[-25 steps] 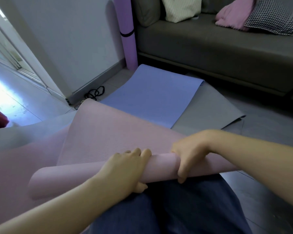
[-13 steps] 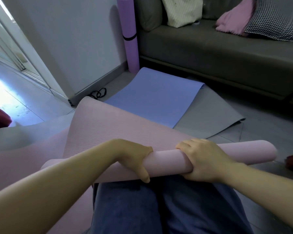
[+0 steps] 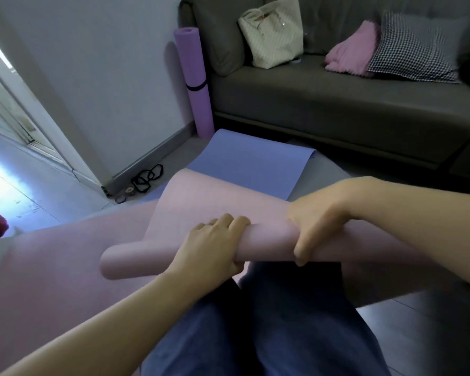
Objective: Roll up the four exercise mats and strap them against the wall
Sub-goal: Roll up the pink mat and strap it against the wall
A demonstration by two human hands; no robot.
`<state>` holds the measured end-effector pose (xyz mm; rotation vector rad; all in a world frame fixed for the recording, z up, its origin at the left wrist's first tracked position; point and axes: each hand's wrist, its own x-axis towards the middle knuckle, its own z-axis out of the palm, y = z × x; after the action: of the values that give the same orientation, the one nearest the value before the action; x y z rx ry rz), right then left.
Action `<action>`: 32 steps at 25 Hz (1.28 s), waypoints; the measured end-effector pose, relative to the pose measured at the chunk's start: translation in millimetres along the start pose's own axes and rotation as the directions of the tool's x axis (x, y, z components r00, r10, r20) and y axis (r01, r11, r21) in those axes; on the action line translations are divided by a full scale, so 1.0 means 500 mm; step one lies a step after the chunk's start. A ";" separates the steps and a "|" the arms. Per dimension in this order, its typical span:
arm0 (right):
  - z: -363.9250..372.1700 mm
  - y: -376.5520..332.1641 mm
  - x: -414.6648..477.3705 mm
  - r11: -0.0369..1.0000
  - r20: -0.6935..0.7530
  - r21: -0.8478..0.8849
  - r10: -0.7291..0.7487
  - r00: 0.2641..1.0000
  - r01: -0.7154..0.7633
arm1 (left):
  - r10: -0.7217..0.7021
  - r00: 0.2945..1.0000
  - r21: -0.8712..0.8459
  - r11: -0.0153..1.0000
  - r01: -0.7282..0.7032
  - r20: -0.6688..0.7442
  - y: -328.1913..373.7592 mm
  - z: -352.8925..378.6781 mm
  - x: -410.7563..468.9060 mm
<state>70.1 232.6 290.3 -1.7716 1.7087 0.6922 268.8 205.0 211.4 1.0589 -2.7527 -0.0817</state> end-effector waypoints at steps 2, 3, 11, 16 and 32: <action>0.004 0.025 -0.009 1.000 -0.057 -0.011 0.022 0.998 -0.022 | 0.058 0.998 0.056 0.997 -0.058 -0.002 0.007 0.007 0.032; 0.015 0.030 -0.007 0.999 -0.084 -0.025 0.017 0.996 -0.020 | 0.102 0.994 0.098 0.990 -0.105 0.027 0.005 0.010 0.038; 0.184 -0.017 0.008 1.000 -0.371 -0.017 -0.002 0.929 -0.004 | 0.066 0.901 0.061 0.993 -0.101 0.428 0.006 0.027 -0.009; 0.252 -0.041 0.024 0.997 -0.505 -0.071 -0.025 0.863 -0.013 | 0.060 0.557 -0.132 0.987 0.090 0.828 0.006 0.006 0.052; 0.078 -0.035 0.060 0.985 0.122 0.134 -0.127 0.984 0.110 | 0.135 0.813 -0.209 0.978 -0.017 0.566 -0.048 -0.021 -0.010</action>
<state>89.9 240.0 242.6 -1.6876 1.5137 0.6191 290.3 191.0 217.9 0.9903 -3.2168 -0.7726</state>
